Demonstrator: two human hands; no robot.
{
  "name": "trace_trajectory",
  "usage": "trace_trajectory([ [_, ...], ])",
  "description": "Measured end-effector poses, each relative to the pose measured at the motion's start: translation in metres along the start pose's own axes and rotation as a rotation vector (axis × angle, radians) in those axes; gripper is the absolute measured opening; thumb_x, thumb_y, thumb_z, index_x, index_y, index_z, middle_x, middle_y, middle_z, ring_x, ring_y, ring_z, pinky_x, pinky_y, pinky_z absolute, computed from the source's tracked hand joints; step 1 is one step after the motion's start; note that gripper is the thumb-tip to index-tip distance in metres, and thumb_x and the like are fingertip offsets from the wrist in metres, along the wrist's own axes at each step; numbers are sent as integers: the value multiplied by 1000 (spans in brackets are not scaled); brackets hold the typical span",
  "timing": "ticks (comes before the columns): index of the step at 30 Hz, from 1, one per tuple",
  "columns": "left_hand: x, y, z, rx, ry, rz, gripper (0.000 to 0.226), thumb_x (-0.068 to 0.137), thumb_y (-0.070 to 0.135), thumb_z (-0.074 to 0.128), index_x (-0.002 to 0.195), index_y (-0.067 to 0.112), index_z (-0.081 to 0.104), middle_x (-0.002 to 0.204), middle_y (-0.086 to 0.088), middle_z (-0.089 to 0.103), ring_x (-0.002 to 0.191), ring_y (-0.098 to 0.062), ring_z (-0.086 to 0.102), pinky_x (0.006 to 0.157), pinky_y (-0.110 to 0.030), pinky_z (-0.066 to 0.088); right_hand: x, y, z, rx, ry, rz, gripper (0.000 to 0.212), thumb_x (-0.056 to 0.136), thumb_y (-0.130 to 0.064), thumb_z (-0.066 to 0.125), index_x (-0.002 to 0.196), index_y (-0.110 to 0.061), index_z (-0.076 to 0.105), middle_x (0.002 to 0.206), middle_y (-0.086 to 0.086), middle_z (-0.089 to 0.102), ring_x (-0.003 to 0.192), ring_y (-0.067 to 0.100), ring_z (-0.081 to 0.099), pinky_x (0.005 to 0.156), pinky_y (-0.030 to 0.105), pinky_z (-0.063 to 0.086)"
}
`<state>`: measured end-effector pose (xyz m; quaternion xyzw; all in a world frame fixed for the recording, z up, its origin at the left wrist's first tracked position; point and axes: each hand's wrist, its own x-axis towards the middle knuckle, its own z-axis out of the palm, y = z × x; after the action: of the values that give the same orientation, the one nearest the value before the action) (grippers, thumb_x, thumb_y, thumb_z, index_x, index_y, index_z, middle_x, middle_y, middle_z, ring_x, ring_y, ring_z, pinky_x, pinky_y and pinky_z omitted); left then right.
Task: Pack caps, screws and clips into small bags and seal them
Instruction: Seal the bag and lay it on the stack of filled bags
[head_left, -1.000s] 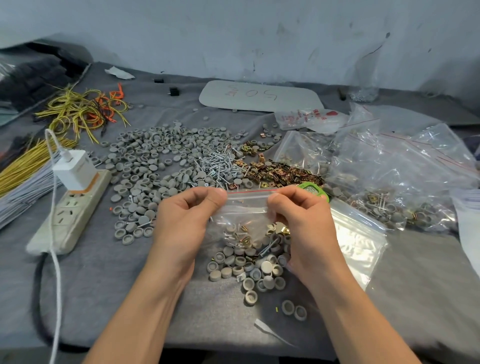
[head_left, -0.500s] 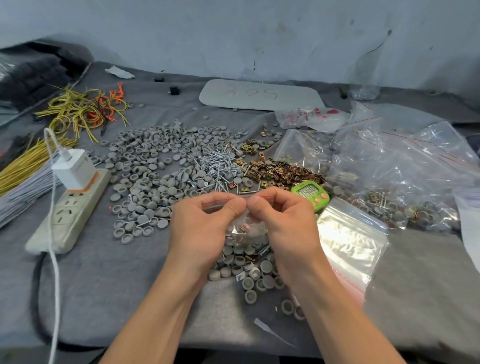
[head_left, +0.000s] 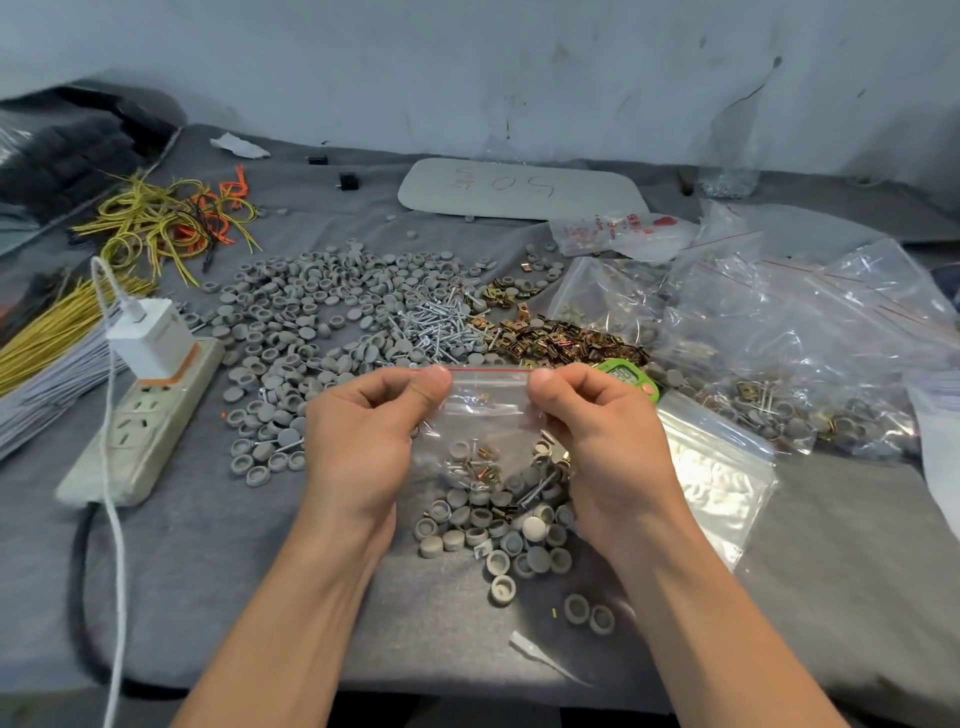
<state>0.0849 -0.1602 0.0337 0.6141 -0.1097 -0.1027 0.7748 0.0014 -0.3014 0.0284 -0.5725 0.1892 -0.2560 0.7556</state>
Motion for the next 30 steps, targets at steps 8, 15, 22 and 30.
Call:
trace_trajectory([
  [8, 9, 2, -7, -65, -63, -6, 37, 67, 52, 86, 90, 23, 84, 89, -1, 79, 85, -11, 73, 77, -27, 57, -4, 13, 11, -417, -190, -35, 20, 93, -10, 72, 90, -27, 83, 90, -9, 80, 85, 5, 73, 77, 23, 54],
  [15, -1, -1, -9, 209, -447, -242, 41, 81, 10, 82, 118, 28, 76, 110, -6, 78, 104, -30, 74, 85, -41, 63, 2, 5, 10, 60, 47, 125, 18, 92, -2, 72, 78, -10, 80, 73, 10, 75, 61, 18, 69, 56, 26, 56],
  [22, -3, -6, 3, -43, -272, -278, 48, 61, 0, 81, 108, 8, 74, 97, -16, 79, 75, -28, 78, 53, -30, 60, 0, 1, 0, -17, -141, 235, 29, 88, -34, 75, 108, -14, 78, 104, 8, 79, 92, 18, 76, 66, 28, 59],
  [30, -4, -15, 26, -152, -126, -316, 38, 71, -2, 77, 107, 12, 76, 91, -7, 79, 75, -20, 74, 62, -34, 59, -2, 2, -6, -44, -102, 157, 18, 94, 5, 67, 109, -2, 73, 94, 23, 76, 78, 30, 73, 71, 40, 66],
])
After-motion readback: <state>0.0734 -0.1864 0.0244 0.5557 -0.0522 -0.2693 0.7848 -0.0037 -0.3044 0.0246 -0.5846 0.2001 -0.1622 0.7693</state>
